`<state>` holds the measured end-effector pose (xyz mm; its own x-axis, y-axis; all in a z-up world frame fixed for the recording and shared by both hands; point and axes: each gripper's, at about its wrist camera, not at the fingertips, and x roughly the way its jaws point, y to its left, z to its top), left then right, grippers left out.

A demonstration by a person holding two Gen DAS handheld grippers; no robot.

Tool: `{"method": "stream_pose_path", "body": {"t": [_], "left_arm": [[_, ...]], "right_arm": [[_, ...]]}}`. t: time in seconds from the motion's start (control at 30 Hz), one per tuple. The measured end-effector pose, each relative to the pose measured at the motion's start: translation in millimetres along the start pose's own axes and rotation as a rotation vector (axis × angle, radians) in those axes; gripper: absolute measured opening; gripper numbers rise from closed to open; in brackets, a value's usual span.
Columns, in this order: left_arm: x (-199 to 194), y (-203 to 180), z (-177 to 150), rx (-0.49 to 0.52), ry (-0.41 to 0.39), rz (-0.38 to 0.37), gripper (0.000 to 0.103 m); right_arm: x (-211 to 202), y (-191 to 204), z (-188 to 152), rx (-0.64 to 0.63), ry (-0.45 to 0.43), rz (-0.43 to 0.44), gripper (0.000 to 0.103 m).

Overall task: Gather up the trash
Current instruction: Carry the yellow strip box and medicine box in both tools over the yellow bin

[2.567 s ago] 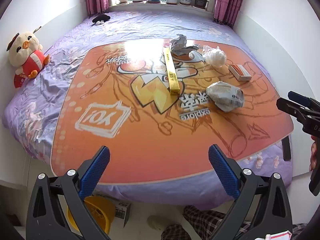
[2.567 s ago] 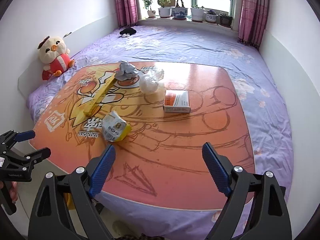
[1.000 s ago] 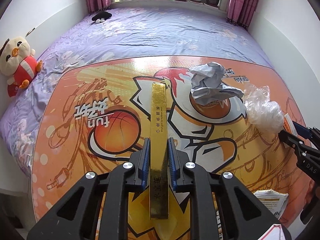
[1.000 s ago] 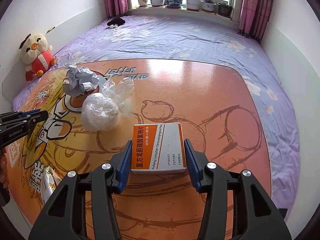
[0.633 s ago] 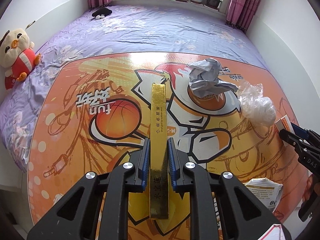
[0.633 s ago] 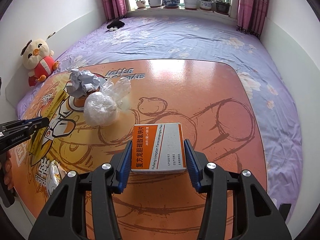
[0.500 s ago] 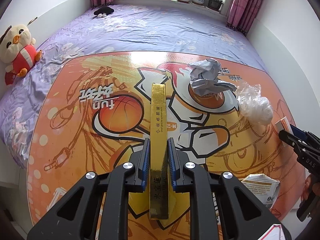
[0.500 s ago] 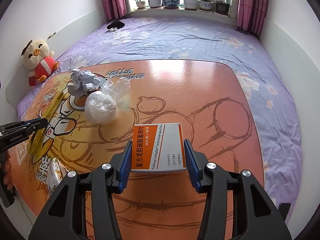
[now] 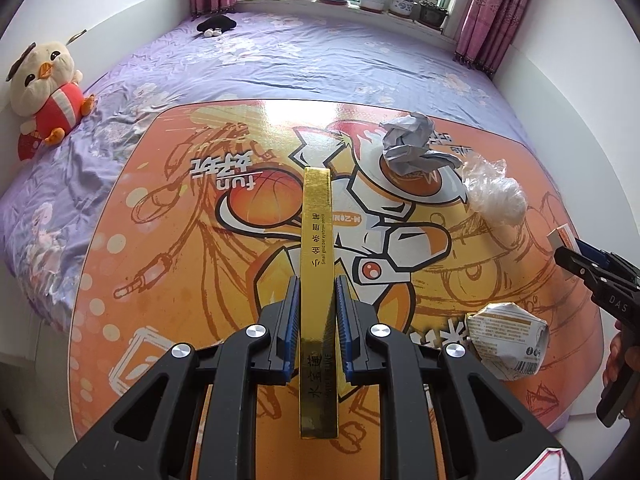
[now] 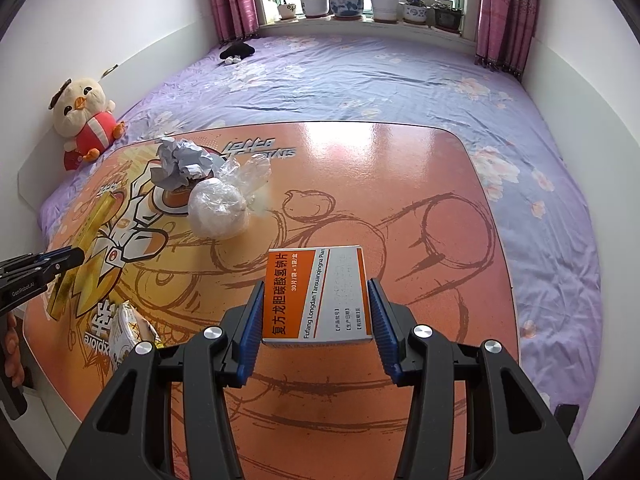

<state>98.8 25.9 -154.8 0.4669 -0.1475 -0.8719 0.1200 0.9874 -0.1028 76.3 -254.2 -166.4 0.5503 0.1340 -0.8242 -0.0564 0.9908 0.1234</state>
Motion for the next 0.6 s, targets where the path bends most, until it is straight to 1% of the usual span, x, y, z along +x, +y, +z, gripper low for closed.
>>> {"method": "stream_pose_path", "body": {"t": [0.27, 0.6], "left_arm": [[-24.4, 6.8, -18.4, -0.019, -0.024, 0.003, 0.018], [-61.6, 20.9, -48.0, -0.053, -0.063, 0.013, 0.018]], "right_arm": [[-20.7, 14.7, -4.1, -0.029, -0.026, 0.025, 0.051], [-49.0, 39.1, -20.8, -0.079, -0.046, 0.06, 0.051]]}}
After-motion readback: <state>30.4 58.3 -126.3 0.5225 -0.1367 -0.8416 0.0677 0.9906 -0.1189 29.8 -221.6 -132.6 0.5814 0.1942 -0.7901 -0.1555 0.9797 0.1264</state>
